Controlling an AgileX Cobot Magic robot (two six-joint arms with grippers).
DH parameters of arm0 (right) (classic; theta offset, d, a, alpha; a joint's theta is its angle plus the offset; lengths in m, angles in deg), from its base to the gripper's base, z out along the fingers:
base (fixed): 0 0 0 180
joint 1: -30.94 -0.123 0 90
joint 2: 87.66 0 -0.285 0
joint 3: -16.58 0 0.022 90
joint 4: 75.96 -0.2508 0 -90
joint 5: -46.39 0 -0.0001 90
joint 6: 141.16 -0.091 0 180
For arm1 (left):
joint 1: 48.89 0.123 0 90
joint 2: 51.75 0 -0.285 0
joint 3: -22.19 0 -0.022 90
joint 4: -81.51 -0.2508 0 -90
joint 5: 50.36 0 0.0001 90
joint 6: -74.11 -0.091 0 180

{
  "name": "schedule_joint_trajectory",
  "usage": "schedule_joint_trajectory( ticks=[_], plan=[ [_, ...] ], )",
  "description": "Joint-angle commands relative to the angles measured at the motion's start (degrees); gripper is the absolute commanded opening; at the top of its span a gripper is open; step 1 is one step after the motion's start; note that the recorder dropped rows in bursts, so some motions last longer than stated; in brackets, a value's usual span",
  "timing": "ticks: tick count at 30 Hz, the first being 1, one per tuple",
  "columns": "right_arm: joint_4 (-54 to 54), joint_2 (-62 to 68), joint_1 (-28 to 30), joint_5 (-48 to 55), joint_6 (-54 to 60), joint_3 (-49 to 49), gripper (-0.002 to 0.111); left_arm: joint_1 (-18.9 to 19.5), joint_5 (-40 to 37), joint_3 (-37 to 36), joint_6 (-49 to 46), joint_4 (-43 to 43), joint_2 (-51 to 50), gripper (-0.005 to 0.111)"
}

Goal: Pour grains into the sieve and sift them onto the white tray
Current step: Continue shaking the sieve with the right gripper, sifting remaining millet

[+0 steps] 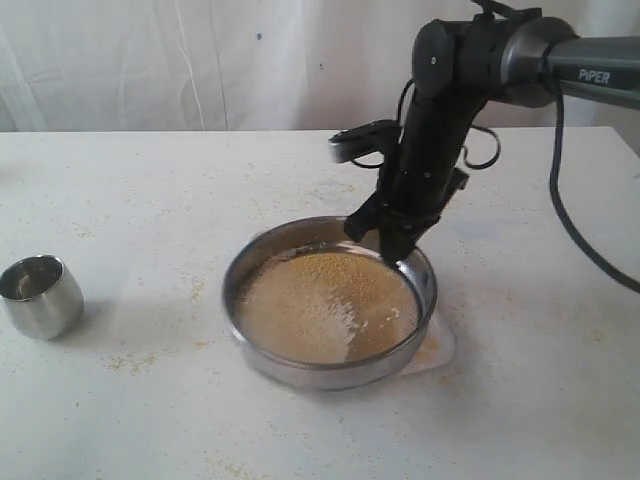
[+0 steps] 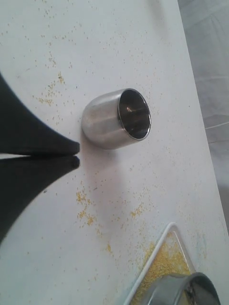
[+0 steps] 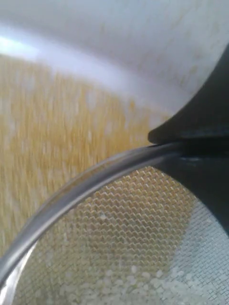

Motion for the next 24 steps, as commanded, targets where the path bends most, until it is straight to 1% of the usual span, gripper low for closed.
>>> schedule_joint_trajectory(
  ticks=[1,3,4,5,7,8,9,12,13,16,24],
  plan=[
    [4.64,-1.28,0.1,-5.7,-6.35,-0.05,0.0,0.15,0.01,-0.22,0.05,0.51,0.29,0.0],
    [8.82,-1.28,0.61,-7.16,-17.24,-0.05,0.0,0.15,0.01,-0.22,0.05,0.51,0.29,0.0],
    [7.93,-1.28,0.77,-6.99,-18.18,-0.05,0.0,0.15,0.01,-0.22,0.05,0.51,0.29,0.0],
    [5.1,-1.28,0.77,-6.16,-15.11,-0.05,0.0,0.15,0.01,-0.22,0.05,0.51,0.29,0.0],
    [-4.56,-1.28,0.49,-2.07,-1.08,-0.05,0.0,0.15,0.01,-0.22,0.05,0.51,0.29,0.0],
    [-6.24,-1.28,0.49,-0.86,3.32,-0.05,0.0,0.15,0.01,-0.22,0.05,0.51,0.29,0.0],
    [-5.58,-1.28,0.49,-1.36,3.36,-0.05,0.0,0.15,0.01,-0.22,0.05,0.51,0.29,0.0],
    [2.98,-1.15,1.62,-6.2,-9.34,-0.05,0.0,0.15,0.01,-0.22,0.05,0.51,0.29,0.0],
    [3.57,-1.15,2.08,-6.56,-10.19,-0.05,0.0,0.15,0.01,-0.22,0.05,0.51,0.29,0.0],
    [3.85,-1.15,2.5,-6.31,-7.98,-0.05,0.0,0.15,0.01,-0.22,0.05,0.51,0.29,0.0],
    [4.08,1.87,3.31,-6.63,-7.99,-0.05,0.0,0.15,0.01,-0.22,0.05,0.51,0.29,0.0]
  ],
)
